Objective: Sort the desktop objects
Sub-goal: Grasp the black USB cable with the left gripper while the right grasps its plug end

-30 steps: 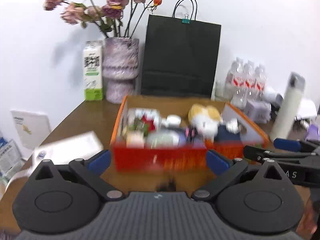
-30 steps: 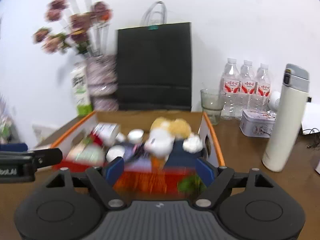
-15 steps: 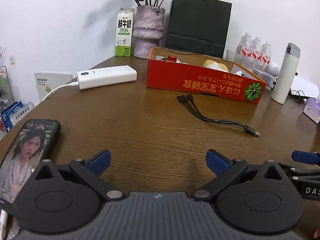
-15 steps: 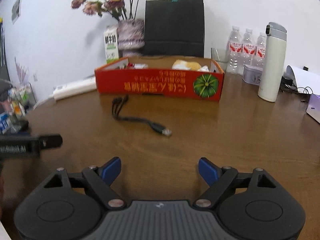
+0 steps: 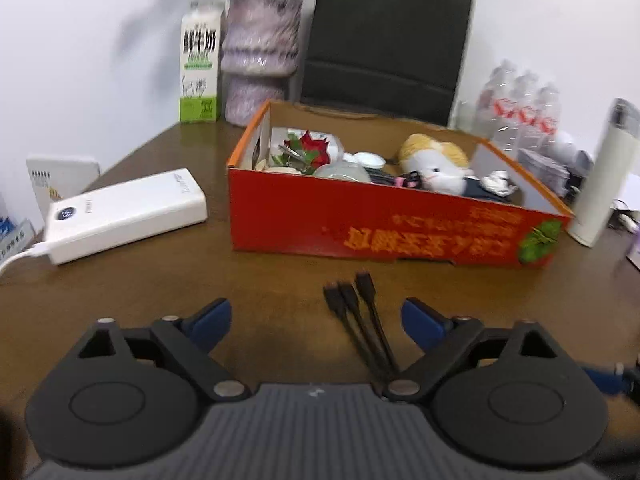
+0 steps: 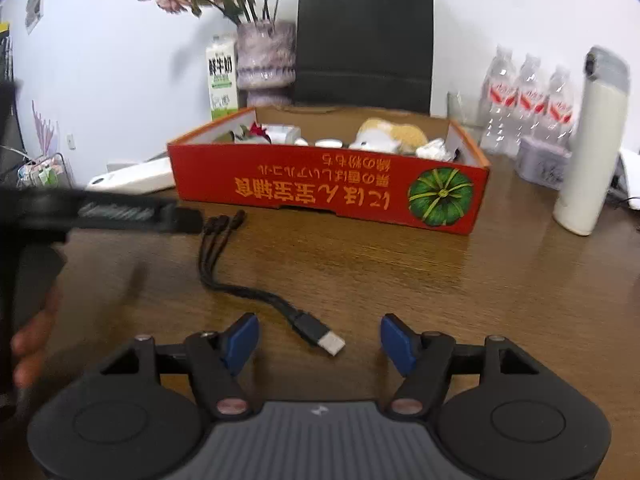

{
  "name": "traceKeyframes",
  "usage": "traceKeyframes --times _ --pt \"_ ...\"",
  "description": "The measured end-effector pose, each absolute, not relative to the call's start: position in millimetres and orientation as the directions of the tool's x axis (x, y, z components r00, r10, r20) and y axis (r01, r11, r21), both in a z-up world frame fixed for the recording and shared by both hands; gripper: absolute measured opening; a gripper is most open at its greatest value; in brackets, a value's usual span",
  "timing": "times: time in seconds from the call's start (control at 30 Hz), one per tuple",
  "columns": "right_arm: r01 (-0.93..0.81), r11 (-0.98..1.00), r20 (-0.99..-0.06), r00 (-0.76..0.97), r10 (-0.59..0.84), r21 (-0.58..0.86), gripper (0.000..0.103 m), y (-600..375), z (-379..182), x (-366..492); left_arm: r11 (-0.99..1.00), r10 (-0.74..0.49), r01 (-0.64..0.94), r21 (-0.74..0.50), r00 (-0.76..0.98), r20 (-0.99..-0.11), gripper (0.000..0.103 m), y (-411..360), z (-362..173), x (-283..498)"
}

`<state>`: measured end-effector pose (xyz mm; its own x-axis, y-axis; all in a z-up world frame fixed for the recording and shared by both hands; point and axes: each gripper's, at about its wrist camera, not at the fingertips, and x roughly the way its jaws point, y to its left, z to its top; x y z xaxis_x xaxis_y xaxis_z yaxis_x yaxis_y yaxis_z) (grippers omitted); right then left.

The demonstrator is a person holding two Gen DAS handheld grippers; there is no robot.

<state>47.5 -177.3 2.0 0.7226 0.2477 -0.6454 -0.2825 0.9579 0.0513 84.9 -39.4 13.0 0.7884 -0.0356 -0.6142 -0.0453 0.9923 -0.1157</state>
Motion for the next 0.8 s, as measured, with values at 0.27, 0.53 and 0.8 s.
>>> traceKeyframes --times 0.27,0.53,0.8 --pt "-0.372 0.928 -0.640 0.713 0.288 0.002 0.015 -162.3 4.6 34.7 0.999 -0.028 0.046 0.013 0.791 -0.611 0.014 -66.3 -1.2 96.8" --pt "-0.327 0.945 -0.547 0.793 0.269 -0.010 0.013 -159.6 12.2 -3.6 0.992 -0.080 0.021 -0.124 0.865 -0.496 0.005 -40.4 14.9 23.0" --pt "-0.329 0.941 -0.425 0.865 0.266 -0.079 0.011 -153.5 47.6 -51.1 0.981 -0.115 0.045 -0.188 0.916 -0.384 0.005 -24.4 59.5 -38.5"
